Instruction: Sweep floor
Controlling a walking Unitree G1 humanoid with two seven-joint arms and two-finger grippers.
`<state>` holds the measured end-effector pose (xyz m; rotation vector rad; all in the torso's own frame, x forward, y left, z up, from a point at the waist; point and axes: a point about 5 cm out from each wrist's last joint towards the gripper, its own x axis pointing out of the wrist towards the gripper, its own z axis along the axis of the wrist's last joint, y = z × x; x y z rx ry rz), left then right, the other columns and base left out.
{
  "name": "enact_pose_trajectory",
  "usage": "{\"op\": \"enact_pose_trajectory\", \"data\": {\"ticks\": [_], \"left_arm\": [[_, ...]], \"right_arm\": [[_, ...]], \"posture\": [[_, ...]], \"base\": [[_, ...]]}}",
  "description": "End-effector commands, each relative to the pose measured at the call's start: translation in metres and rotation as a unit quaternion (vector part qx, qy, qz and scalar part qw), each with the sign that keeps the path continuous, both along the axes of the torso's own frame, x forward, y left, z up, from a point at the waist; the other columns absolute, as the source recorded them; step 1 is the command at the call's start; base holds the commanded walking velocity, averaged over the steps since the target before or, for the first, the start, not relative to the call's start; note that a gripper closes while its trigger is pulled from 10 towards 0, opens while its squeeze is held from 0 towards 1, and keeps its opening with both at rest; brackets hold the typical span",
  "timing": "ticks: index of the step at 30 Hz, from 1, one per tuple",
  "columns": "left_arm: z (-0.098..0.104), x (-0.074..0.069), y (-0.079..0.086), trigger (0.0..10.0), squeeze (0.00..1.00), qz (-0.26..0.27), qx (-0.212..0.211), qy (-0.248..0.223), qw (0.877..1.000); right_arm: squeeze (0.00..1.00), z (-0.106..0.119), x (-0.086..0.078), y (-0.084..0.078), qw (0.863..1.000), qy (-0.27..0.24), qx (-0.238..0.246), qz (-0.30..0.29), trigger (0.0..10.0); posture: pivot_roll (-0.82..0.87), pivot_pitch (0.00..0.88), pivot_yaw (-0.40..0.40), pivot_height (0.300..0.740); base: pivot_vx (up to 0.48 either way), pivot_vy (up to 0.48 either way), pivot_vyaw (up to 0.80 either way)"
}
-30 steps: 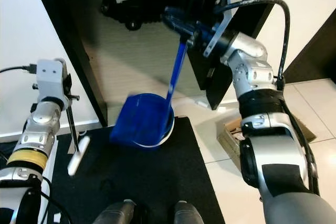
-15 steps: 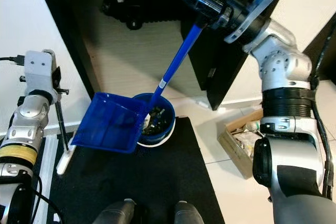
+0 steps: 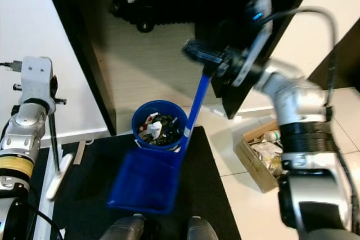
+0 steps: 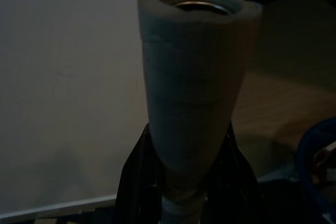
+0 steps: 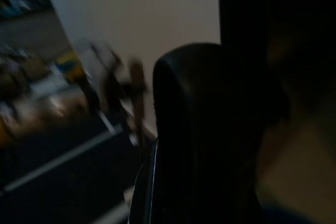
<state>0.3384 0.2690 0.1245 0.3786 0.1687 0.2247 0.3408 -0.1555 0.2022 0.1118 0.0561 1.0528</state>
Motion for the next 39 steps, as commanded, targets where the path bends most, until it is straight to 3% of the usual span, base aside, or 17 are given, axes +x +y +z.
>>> {"op": "enact_pose_trajectory", "data": {"ticks": [1, 7, 8, 12, 17, 23, 31, 39], "left_arm": [[0.007, 0.0, 0.001, 10.0, 0.0, 0.0, 0.022, -0.009, 1.0], [0.006, -0.001, -0.005, 10.0, 0.0, -0.005, 0.016, -0.008, 1.0], [0.004, -0.002, -0.009, 10.0, 0.0, -0.007, 0.004, -0.006, 1.0], [-0.002, -0.004, -0.015, 10.0, 0.0, -0.008, -0.011, 0.0, 1.0], [-0.012, -0.011, -0.031, 10.0, 0.0, -0.016, -0.033, 0.007, 0.999], [-0.013, -0.012, -0.035, 10.0, 0.0, -0.02, -0.037, 0.01, 0.999], [-0.017, -0.011, -0.058, 10.0, 0.0, -0.051, -0.062, 0.015, 0.997], [-0.017, -0.009, -0.06, 10.0, 0.0, -0.052, -0.067, 0.02, 0.996]], "right_arm": [[0.0, -0.017, 0.0, 0.012, 1.0, 0.009, -0.007, -0.005, 10.0], [0.0, -0.034, -0.004, 0.033, 1.0, 0.019, 0.015, -0.017, 10.0], [0.0, -0.04, -0.004, 0.043, 0.998, 0.026, 0.037, -0.032, 10.0], [0.0, -0.05, -0.005, 0.053, 0.996, 0.04, 0.056, -0.056, 10.0], [0.0, -0.082, -0.015, 0.072, 0.989, 0.082, 0.08, -0.096, 10.0], [0.0, -0.087, -0.019, 0.077, 0.987, 0.09, 0.086, -0.101, 10.0], [0.0, -0.095, -0.026, 0.081, 0.983, 0.1, 0.094, -0.121, 10.0], [0.0, -0.096, -0.025, 0.081, 0.981, 0.094, 0.097, -0.14, 10.0]], "posture": [[0.07, 0.0, -0.009, 0.74], [0.08, 0.0, -0.014, 0.74], [0.09, 0.0, -0.018, 0.74], [0.1, 0.0, -0.02, 0.74], [0.11, 0.0, -0.029, 0.74], [0.11, 0.0, -0.036, 0.74], [0.1, 0.0, -0.021, 0.74], [0.09, 0.0, -0.005, 0.74]], "base": [[0.0, 0.48, 0.0], [0.0, 0.48, 0.0], [0.0, 0.48, 0.0], [0.0, 0.48, 0.0], [0.0, 0.48, 0.0], [0.0, 0.48, 0.0], [0.0, 0.48, 0.0], [0.0, 0.48, 0.0]]}}
